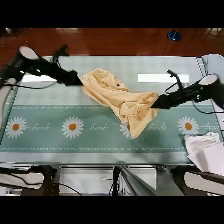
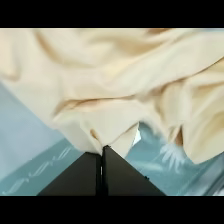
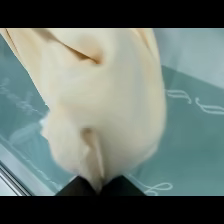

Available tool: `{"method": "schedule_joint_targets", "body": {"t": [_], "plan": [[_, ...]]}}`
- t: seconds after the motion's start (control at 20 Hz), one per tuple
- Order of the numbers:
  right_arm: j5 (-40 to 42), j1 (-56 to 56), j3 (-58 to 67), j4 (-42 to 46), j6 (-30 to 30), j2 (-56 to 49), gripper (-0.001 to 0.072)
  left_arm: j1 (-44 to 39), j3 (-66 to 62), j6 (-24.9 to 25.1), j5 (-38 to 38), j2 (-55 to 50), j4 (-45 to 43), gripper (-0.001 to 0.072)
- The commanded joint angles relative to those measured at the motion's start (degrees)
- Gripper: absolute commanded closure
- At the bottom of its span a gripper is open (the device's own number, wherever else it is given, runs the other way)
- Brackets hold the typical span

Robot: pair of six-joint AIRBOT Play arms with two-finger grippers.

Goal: Fold the shirts.

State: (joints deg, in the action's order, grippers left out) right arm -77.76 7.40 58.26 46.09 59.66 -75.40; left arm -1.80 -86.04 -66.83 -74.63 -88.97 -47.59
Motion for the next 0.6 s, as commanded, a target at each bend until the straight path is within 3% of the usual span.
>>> {"method": "schedule_joint_targets", "body": {"t": [0.0,0.15,0.35,0.55], "plan": [[-4.17,3.1,7.21,-1.11,3.63,15.21,0.0687,0.46,-8.26,0.11,6.4,12.72,0.28,0.0687],[-0.46,4.81,18.29,-1.07,7.65,27.08,0.0688,0.46,-12.61,0.11,14.32,25.29,0.26,0.0687],[11.67,4.83,30.84,-0.31,12.7,36.37,0.0688,0.46,-12.9,0.15,21.77,40.87,-1.49,0.0687],[17.7,4.81,39.41,10.14,24.46,38.77,0.0688,0.48,-12.9,0.15,26.62,53.13,-11.26,0.0686]]}}
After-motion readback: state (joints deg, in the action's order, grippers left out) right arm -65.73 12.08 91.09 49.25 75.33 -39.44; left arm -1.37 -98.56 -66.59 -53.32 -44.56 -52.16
